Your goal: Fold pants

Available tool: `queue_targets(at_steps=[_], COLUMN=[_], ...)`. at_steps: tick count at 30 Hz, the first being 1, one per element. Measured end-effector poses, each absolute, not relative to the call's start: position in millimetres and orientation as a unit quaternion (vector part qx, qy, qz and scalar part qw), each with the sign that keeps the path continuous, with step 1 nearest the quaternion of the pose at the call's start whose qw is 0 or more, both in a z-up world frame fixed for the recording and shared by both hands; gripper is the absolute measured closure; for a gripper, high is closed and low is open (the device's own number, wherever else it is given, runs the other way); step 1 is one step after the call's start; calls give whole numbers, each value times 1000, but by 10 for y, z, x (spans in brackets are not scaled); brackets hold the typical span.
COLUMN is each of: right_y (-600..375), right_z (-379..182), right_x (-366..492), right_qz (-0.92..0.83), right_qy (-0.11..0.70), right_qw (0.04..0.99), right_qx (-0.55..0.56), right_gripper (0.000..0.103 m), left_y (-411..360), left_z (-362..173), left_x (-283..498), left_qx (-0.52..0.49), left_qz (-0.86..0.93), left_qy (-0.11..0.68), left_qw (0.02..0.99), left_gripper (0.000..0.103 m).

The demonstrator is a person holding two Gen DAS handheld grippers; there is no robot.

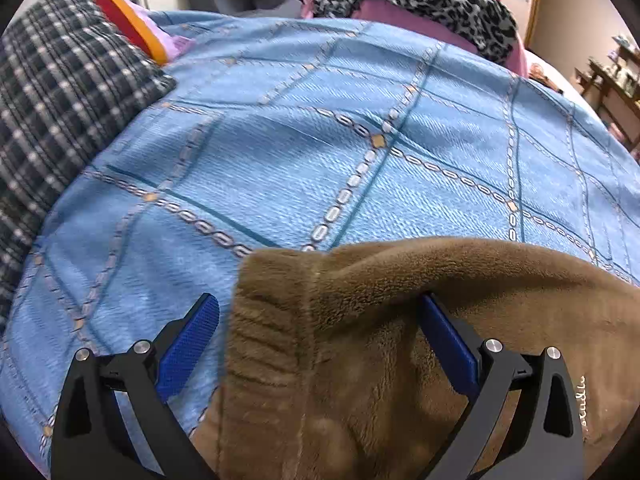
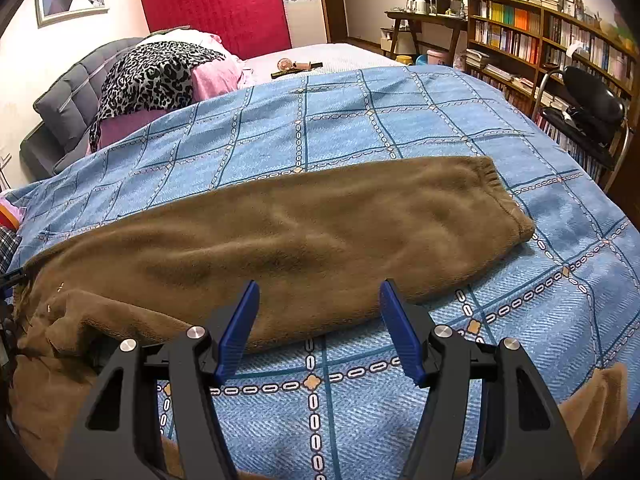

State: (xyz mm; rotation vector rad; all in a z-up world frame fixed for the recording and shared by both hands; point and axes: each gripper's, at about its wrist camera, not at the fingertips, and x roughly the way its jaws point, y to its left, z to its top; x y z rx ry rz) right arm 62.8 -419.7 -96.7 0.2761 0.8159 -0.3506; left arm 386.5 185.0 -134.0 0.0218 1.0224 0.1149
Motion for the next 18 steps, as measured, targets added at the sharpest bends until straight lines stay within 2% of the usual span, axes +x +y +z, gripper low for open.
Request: queue_targets(at_steps=[4,6,9,11,14,18], right_y=[-4208,-4227,-4258,-4281,-4364,-4585], right_z=[-999,-1013,-1026,-1034,-1046,-1024], right_x=[669,671,687,694,719,771], right_qz=[-168,-168,-172,-172,-174,-190], right_qy=[397,397,397,397,399,397], right_qw=[892,890,889,888,885,879], right_qx=[138,145,149,154,165,182], right_gripper=[39,39,39,39,39,39], left_y=[1802,1775,1742,1735,1703,1637], left_z=[-1417,-1421,-1390,-1359,-1286,-1090], left_x=[3923,3926,3903,3866,3782,3604], left_qx=[14,20,23,15,11,13], left_qz=[11,6,3,-7,-14,-28], left_qy=[503,501,495,492,486,459], left_qw=[864,865,869,870,874,888], left_gripper=[5,10,27,47,58,62])
